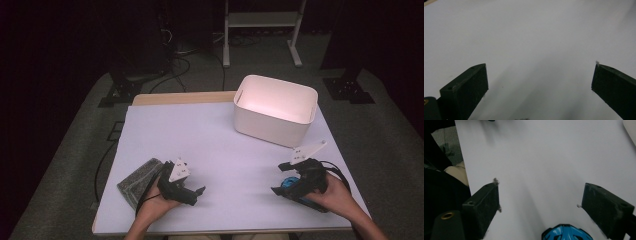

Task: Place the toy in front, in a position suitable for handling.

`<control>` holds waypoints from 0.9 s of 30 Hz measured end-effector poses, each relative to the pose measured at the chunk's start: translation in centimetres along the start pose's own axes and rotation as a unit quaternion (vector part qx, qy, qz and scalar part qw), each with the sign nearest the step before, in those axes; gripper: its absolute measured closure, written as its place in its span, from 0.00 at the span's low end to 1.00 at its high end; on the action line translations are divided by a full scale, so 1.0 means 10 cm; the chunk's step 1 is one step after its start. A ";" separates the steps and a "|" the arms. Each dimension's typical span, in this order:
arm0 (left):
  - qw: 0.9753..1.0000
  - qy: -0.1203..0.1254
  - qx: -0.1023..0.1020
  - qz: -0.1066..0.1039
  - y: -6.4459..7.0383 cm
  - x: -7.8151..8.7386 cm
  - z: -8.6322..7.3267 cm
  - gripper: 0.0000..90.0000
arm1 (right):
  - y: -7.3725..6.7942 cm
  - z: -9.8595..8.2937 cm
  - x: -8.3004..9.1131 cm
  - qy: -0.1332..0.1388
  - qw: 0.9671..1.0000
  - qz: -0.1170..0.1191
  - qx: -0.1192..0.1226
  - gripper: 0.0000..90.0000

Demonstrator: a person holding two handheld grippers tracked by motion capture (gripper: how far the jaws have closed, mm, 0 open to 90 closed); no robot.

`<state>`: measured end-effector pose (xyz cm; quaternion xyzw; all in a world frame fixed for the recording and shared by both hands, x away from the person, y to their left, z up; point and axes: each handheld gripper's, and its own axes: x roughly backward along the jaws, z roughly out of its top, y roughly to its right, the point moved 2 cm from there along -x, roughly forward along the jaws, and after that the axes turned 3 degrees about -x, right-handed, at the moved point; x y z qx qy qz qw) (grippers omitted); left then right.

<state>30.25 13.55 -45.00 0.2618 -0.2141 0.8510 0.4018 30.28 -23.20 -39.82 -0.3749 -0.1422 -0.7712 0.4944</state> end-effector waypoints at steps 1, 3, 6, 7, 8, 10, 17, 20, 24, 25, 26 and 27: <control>1.000 0.000 0.000 0.000 0.00 0.00 0.00 0.00 | 0.01 -0.02 0.01 -0.001 1.000 0.000 0.000 0.15; 1.000 -0.001 -0.001 0.000 0.01 0.00 0.00 0.00 | 0.03 -0.06 0.05 -0.005 1.000 -0.003 -0.003 0.15; 1.000 -0.001 0.000 0.001 0.01 0.00 0.01 0.00 | 0.04 -0.10 0.08 -0.009 1.000 -0.006 -0.005 0.15; 1.000 0.001 0.000 0.000 0.01 0.01 0.01 0.00 | 0.05 -0.14 0.12 -0.011 1.000 -0.010 -0.007 0.15; 1.000 0.002 0.000 0.000 0.01 0.01 0.01 0.00 | 0.06 -0.16 0.13 -0.013 1.000 -0.012 -0.006 0.15; 1.000 0.002 0.000 0.003 0.01 0.01 0.01 0.00 | 0.06 -0.20 0.16 -0.015 1.000 -0.016 -0.010 0.15; 1.000 0.005 0.004 0.007 0.00 0.04 0.00 0.00 | 0.13 -0.33 0.23 -0.026 0.999 -0.026 -0.023 0.15; 1.000 0.004 0.004 0.008 0.00 0.03 0.00 0.00 | 0.16 -0.40 0.25 -0.029 0.999 -0.031 -0.026 0.15; 1.000 0.002 0.002 0.007 0.01 0.03 0.00 0.00 | 0.18 -0.50 0.28 -0.035 0.998 -0.038 -0.031 0.15; 1.000 0.002 0.002 0.007 0.01 0.03 0.00 0.00 | 0.18 -0.50 0.28 -0.035 0.998 -0.038 -0.031 0.15; 1.000 0.001 0.000 0.007 0.01 0.03 0.00 0.00 | 0.19 -0.54 0.30 -0.038 0.998 -0.040 -0.036 0.15; 1.000 0.001 0.000 0.007 0.01 0.03 0.00 0.00 | 0.20 -0.57 0.31 -0.038 0.998 -0.041 -0.039 0.15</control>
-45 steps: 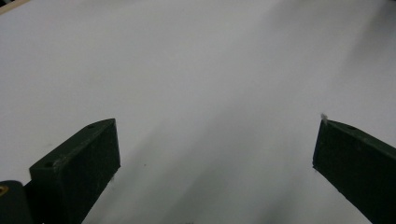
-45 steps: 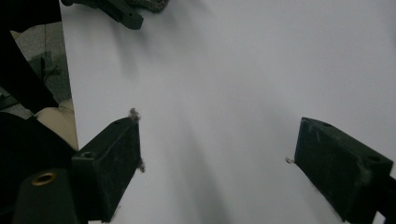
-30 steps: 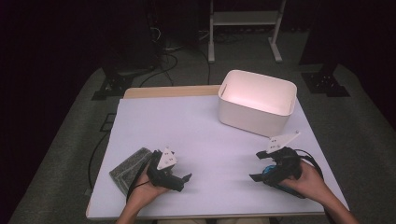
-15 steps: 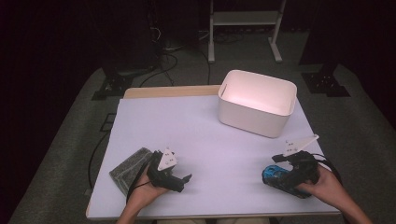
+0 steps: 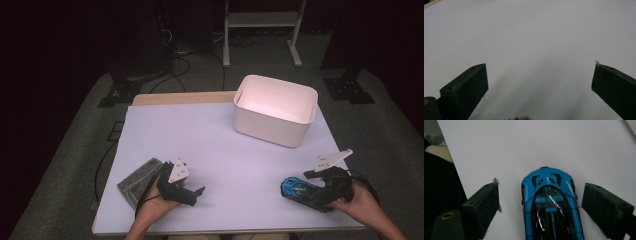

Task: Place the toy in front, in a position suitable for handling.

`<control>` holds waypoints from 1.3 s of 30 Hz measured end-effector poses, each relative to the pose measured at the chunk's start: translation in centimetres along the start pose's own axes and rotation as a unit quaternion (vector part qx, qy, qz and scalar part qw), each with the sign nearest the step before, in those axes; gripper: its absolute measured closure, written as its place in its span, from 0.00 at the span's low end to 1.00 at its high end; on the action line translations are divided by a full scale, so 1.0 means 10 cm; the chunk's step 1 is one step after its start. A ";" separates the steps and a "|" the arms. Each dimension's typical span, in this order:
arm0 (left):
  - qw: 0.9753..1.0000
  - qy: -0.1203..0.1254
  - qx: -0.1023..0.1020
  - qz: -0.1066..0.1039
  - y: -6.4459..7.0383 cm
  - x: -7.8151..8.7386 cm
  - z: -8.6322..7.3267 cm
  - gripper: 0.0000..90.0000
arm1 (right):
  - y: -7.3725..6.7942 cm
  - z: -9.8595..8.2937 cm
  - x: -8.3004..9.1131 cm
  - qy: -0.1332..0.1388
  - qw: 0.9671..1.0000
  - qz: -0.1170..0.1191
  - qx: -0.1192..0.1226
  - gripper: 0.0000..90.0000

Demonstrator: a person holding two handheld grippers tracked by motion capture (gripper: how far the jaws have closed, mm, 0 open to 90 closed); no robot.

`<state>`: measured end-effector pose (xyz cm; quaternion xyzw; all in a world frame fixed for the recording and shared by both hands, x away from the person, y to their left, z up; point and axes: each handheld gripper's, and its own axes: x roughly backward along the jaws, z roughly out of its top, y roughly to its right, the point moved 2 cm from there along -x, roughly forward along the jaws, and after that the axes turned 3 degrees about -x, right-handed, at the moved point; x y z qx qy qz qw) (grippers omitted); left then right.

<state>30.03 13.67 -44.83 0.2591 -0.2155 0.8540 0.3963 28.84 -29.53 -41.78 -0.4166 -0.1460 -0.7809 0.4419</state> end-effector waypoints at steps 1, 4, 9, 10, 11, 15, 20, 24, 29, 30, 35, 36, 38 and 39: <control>1.000 0.000 0.000 0.000 0.00 0.00 0.00 0.00 | 0.00 0.00 0.00 0.000 1.000 0.000 0.000 0.15; 1.000 0.002 0.003 -0.001 0.00 0.00 0.00 0.00 | 0.04 -0.09 0.02 -0.003 1.000 -0.003 -0.006 0.15; 1.000 0.002 0.004 0.000 0.00 -0.01 0.00 0.00 | 0.06 -0.16 0.02 -0.010 1.000 -0.009 -0.012 0.15; 1.000 0.002 0.004 0.000 0.01 -0.02 0.00 0.00 | 0.07 -0.18 0.01 -0.014 1.000 -0.010 -0.013 0.15; 1.000 0.001 0.003 0.000 0.01 -0.02 0.00 0.00 | 0.08 -0.19 0.00 -0.017 1.000 -0.012 -0.013 0.15; 1.000 0.001 0.002 -0.001 0.01 -0.02 0.00 0.00 | 0.10 -0.24 -0.02 -0.023 1.000 -0.016 -0.014 0.15; 1.000 -0.001 0.001 -0.001 0.01 -0.02 0.00 0.00 | 0.14 -0.27 -0.06 -0.034 0.999 -0.024 -0.013 0.15; 1.000 0.000 0.002 -0.001 0.00 -0.01 0.00 0.00 | 0.15 -0.29 -0.11 -0.041 0.999 -0.024 -0.014 0.15; 1.000 -0.001 0.003 -0.001 0.00 -0.01 0.00 0.00 | 0.15 -0.31 -0.15 -0.045 0.999 -0.024 -0.011 0.15; 1.000 -0.001 0.000 -0.001 0.00 -0.01 0.00 0.00 | 0.15 -0.31 -0.16 -0.047 0.998 -0.026 -0.009 0.15; 1.000 -0.001 0.001 -0.001 0.01 -0.02 0.00 0.00 | 0.14 -0.33 -0.22 -0.055 0.998 -0.031 -0.001 0.15; 1.000 -0.001 0.001 -0.001 0.01 -0.02 0.00 0.00 | 0.14 -0.33 -0.22 -0.055 0.998 -0.031 -0.001 0.15; 1.000 -0.001 0.003 -0.001 0.01 -0.02 0.00 0.00 | 0.13 -0.35 -0.25 -0.059 0.998 -0.037 0.006 0.14; 1.000 -0.001 0.003 -0.001 0.01 -0.02 0.00 0.00 | 0.13 -0.35 -0.25 -0.059 0.998 -0.037 0.006 0.14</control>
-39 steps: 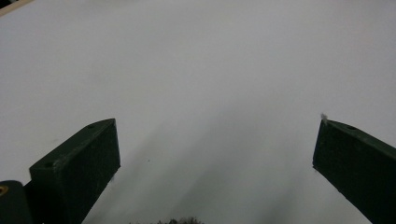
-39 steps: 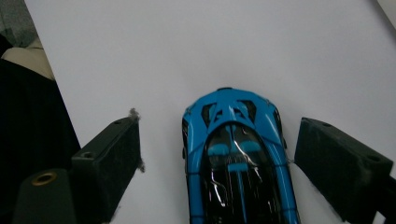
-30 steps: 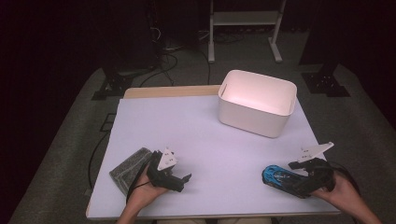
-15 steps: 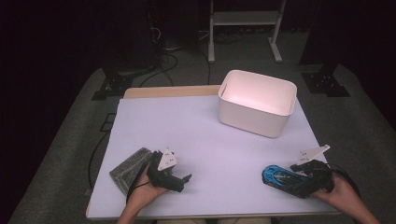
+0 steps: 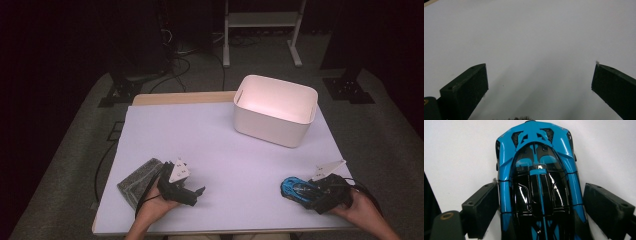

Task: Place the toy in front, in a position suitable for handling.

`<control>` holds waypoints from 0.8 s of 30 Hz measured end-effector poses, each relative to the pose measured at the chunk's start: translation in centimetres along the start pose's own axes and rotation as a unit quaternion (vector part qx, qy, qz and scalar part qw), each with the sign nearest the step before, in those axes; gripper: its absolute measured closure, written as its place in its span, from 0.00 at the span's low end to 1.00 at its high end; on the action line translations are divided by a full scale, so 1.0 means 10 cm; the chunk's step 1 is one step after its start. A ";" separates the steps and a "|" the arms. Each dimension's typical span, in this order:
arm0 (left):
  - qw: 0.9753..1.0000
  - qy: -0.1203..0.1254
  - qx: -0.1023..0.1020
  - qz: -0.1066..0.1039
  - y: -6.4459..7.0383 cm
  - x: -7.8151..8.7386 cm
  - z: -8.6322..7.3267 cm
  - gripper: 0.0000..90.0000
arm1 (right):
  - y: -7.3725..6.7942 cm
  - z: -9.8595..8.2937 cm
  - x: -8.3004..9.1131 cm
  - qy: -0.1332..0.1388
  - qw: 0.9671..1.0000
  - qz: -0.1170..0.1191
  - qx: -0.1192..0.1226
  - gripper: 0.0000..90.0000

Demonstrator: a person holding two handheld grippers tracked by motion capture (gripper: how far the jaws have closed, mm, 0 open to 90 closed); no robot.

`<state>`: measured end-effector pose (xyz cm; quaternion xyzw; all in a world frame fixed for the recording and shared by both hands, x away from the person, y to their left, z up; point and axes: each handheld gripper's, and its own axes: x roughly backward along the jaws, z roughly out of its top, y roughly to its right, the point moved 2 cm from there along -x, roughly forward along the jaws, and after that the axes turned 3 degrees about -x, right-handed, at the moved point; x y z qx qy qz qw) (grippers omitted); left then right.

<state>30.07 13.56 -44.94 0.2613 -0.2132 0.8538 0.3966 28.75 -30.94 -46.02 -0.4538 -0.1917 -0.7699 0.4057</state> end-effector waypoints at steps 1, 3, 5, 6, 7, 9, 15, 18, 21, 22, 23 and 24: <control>1.000 0.000 0.001 0.000 0.00 0.00 0.00 0.00 | 0.00 0.00 0.00 0.001 1.000 -0.004 0.003 0.14; 1.000 -0.002 -0.001 0.000 0.00 -0.01 0.00 0.00 | -0.02 -0.01 -0.01 -0.001 1.000 -0.011 0.011 0.14; 1.000 -0.002 -0.002 -0.001 0.01 -0.01 0.00 0.00 | -0.04 -0.01 -0.02 -0.003 1.000 -0.020 0.021 0.14; 1.000 -0.002 -0.002 -0.001 0.01 -0.01 0.00 0.00 | -0.04 -0.01 -0.02 -0.003 1.000 -0.020 0.021 0.14; 1.000 -0.002 -0.002 -0.001 0.01 0.00 0.00 0.00 | -0.05 -0.01 -0.02 -0.003 1.000 -0.022 0.019 0.13; 1.000 -0.001 -0.002 -0.001 0.01 0.00 0.00 0.00 | -0.05 -0.02 -0.03 -0.002 1.000 -0.022 0.018 0.13; 1.000 -0.002 -0.002 -0.001 0.00 -0.01 0.00 0.00 | -0.05 -0.02 -0.03 -0.001 1.000 -0.022 0.016 0.13; 1.000 -0.002 -0.001 0.000 0.00 -0.01 0.00 0.00 | -0.05 -0.02 -0.03 0.001 1.000 -0.022 0.016 0.13; 1.000 -0.001 -0.001 0.001 0.00 0.00 0.00 0.00 | -0.05 -0.03 -0.03 0.005 1.000 -0.022 0.018 0.13; 1.000 -0.001 -0.001 0.002 0.00 0.00 0.00 0.00 | -0.05 -0.03 -0.03 0.005 1.000 -0.022 0.018 0.13; 1.000 -0.001 -0.001 0.002 0.00 0.00 0.00 0.00 | -0.05 -0.04 -0.03 0.006 1.000 -0.022 0.017 0.13; 1.000 -0.001 -0.001 0.002 0.00 0.00 0.00 0.00 | -0.05 -0.04 -0.03 0.006 1.000 -0.022 0.016 0.14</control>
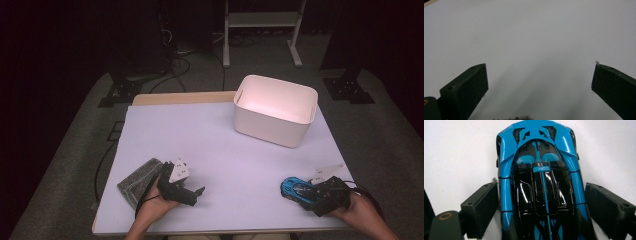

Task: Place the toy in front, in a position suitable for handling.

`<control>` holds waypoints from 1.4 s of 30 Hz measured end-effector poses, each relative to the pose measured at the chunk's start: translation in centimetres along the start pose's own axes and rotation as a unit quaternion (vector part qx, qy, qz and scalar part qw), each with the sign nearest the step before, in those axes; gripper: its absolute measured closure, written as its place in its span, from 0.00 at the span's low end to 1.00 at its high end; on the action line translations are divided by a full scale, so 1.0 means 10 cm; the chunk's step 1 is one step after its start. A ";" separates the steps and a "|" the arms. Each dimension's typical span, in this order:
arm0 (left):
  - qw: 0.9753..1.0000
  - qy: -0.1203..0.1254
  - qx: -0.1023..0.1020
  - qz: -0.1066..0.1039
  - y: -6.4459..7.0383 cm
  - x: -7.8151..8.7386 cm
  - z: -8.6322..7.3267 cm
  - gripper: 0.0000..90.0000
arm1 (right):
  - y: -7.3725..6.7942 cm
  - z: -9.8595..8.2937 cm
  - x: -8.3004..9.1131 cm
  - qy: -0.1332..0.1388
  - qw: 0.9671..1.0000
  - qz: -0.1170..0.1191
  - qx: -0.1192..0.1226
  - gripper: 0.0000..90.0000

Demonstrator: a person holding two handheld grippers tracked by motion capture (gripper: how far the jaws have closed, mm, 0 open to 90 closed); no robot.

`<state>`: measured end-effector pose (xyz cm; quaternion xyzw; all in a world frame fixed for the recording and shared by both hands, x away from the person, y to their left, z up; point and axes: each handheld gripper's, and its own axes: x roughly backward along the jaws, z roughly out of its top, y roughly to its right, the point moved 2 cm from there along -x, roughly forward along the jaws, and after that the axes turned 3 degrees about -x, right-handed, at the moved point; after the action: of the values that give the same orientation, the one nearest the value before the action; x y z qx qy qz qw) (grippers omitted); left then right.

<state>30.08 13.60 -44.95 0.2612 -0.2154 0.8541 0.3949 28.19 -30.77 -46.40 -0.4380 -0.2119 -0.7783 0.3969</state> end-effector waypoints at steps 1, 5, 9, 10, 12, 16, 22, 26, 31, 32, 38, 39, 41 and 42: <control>1.000 0.000 0.000 0.000 0.00 0.00 0.00 0.00 | 0.00 0.00 0.00 -0.001 1.000 -0.001 0.001 0.14; 1.000 0.001 0.002 0.001 -0.01 0.01 0.00 0.00 | 0.00 0.01 0.00 -0.005 1.000 -0.001 0.001 0.15; 1.000 0.000 0.001 0.002 -0.02 0.01 0.00 0.00 | 0.01 0.03 0.03 -0.010 1.000 -0.002 0.001 0.26; 1.000 0.000 0.001 0.002 -0.02 0.01 0.00 0.00 | 0.00 0.03 0.03 -0.010 1.000 0.001 0.005 0.26; 1.000 0.000 0.001 0.002 -0.02 0.02 0.00 0.00 | 0.00 0.03 0.03 -0.009 1.000 0.000 0.005 0.26; 1.000 0.002 0.001 0.003 -0.02 0.02 0.00 0.00 | 0.00 0.03 0.04 -0.008 1.000 0.001 0.007 0.27; 1.000 0.002 0.003 0.004 -0.02 0.02 0.00 0.00 | 0.01 0.03 0.05 -0.005 1.000 0.008 0.008 0.27; 1.000 0.004 0.004 0.004 -0.03 0.02 0.00 0.00 | 0.01 0.03 0.05 -0.007 1.000 0.007 0.011 0.27; 1.000 0.004 0.005 0.003 -0.02 0.02 0.00 0.00 | 0.02 0.02 0.06 -0.006 1.000 0.011 0.011 0.27; 1.000 0.004 0.004 0.003 -0.02 0.03 0.00 0.00 | 0.02 0.01 0.07 -0.004 1.000 0.012 0.011 0.27; 1.000 0.005 0.005 0.003 -0.03 0.03 0.00 0.00 | 0.03 0.00 0.07 -0.004 1.000 0.016 0.011 0.28; 1.000 0.005 0.004 0.003 -0.03 0.03 0.00 0.00 | 0.03 0.00 0.08 -0.004 1.000 0.016 0.012 0.28; 1.000 0.006 0.005 0.003 -0.02 0.03 0.00 0.00 | 0.03 0.00 0.08 -0.004 1.000 0.016 0.012 0.28; 1.000 0.005 0.005 0.003 -0.03 0.03 0.00 0.00 | 0.03 0.00 0.08 -0.003 1.000 0.018 0.013 0.28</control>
<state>30.13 13.91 -44.72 0.2580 -0.2100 0.8576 0.3923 28.19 -31.27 -45.69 -0.4386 -0.2156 -0.7671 0.4157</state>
